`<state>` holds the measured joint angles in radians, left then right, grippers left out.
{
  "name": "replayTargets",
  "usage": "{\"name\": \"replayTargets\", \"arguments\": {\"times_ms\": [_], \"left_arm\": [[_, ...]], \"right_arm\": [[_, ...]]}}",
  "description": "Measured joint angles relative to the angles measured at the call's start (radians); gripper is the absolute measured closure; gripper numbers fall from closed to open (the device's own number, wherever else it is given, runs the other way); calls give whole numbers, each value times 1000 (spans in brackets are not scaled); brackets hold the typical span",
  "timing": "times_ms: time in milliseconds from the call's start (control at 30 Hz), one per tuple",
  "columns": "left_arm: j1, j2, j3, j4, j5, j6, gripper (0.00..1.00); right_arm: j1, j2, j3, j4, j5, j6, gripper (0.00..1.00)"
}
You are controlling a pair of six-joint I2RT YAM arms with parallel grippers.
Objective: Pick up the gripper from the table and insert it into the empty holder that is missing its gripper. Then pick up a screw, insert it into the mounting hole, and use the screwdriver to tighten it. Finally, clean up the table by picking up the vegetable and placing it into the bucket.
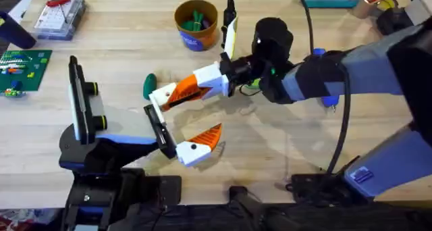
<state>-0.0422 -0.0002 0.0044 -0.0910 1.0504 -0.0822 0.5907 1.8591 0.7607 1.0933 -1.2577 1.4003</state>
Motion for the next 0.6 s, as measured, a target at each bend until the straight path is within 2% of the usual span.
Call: {"name": "replayTargets", "arguments": {"times_ms": [600], "left_arm": [[0,0,0,0,0,3,16]], "right_arm": [[0,0,2,-1,0,-7,993]]}}
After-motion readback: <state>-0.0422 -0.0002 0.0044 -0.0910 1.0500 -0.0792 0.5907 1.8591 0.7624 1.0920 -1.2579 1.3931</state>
